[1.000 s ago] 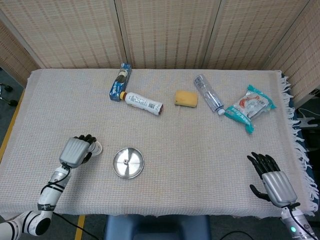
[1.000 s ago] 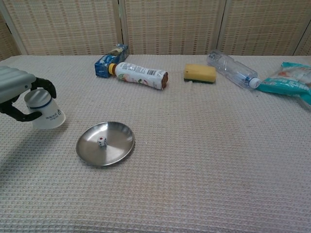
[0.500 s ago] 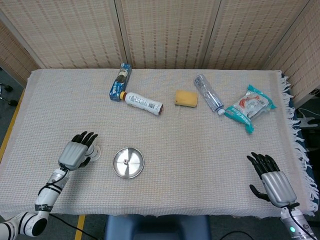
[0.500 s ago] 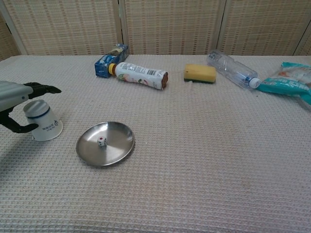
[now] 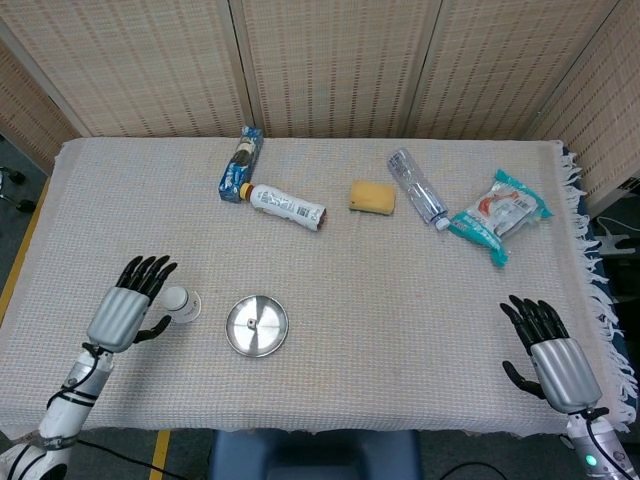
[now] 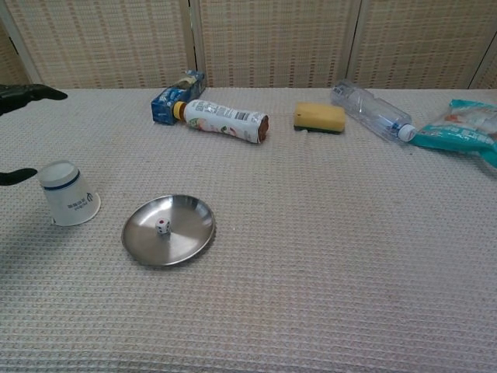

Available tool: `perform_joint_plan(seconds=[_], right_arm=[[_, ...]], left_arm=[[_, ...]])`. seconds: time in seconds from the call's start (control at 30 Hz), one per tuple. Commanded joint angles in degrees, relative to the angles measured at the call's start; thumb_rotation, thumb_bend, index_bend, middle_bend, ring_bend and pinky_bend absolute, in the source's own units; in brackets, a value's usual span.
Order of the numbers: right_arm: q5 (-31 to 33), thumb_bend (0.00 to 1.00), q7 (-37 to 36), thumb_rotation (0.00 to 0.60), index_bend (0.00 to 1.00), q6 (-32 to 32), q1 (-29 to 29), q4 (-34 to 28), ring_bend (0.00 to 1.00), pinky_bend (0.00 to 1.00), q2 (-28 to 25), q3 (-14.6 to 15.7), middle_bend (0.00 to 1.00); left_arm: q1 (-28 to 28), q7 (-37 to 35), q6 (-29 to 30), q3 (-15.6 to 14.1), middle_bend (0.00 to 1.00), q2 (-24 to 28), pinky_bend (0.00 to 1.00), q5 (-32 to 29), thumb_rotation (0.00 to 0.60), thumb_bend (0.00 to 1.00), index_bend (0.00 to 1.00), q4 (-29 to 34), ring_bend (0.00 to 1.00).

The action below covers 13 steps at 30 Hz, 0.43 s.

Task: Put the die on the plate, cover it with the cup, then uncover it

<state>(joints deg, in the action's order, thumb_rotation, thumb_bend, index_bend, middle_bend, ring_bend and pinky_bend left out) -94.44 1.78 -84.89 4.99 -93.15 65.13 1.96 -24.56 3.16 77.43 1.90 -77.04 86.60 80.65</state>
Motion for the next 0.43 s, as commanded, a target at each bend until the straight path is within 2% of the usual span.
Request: perform_joint_plan(seconds=[0.03,0.1,0.23,0.37,0.43], right_arm=[[-2.82,0.22,-0.19,0.600,0.00,-6.98,-1.67,5.15,0.00,0.00,3.09,-2.12,0.00],[-2.78,0.22,0.15,0.600,0.00,-6.82,-1.59,5.62,0.00,0.00,3.44,-2.17,0.00],[-2.60,0.22,0.57,0.600,0.00,-5.56,-1.35,5.10,0.00,0.00,3.33,-1.73,0.00],[-2.74,0.22,1.34,0.600,0.00,-5.51,-1.54,4.38,0.00,0.00,3.05,-1.44,0.00],[-2.18,0.22,1.48,0.600,0.00,-5.10,-1.68,3.93,0.00,0.00,2.72,-1.34,0.00]], left_arm=[[13.70,-12.69,20.59,-3.79,0.00,-0.23,0.00,4.85,0.492,0.30,0.00,-8.26,0.00],[15.31,-11.03,22.12,-4.06,0.00,-0.80,0.00,4.90,0.482,0.30,0.00,-10.84,0.00],[17.18,-10.85,24.22,-3.52,0.00,-0.59,0.00,4.83,0.474,0.30,0.00,-11.43,0.00],[17.22,-9.83,21.64,-3.71,0.00,0.38,0.00,4.54,0.486,0.30,0.00,-10.16,0.00],[17.18,-9.16,20.42,-3.76,0.00,0.81,0.00,4.30,0.512,0.30,0.00,-9.53,0.00]])
